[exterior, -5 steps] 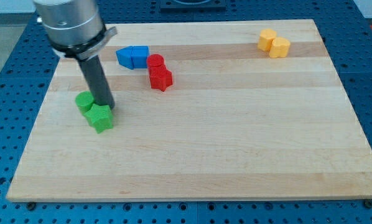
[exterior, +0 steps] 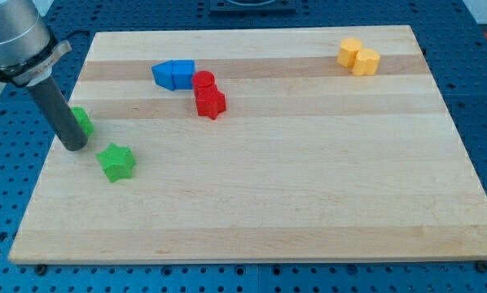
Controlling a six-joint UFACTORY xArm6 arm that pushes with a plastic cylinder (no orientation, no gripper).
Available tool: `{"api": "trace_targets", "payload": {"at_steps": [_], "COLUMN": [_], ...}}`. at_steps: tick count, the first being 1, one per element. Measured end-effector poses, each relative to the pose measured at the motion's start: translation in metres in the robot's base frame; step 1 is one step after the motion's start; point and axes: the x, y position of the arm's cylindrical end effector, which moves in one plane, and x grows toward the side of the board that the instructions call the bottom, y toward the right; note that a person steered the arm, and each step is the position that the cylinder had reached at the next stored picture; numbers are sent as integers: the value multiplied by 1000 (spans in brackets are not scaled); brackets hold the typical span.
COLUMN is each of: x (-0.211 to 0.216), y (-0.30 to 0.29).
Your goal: Move green circle upwards
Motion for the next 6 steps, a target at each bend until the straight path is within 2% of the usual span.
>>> {"api": "trace_targets", "payload": {"at_steps": [1, 2, 4, 6], "x": [12, 3, -46, -36], "y": [-27, -42, -6, -9]}}
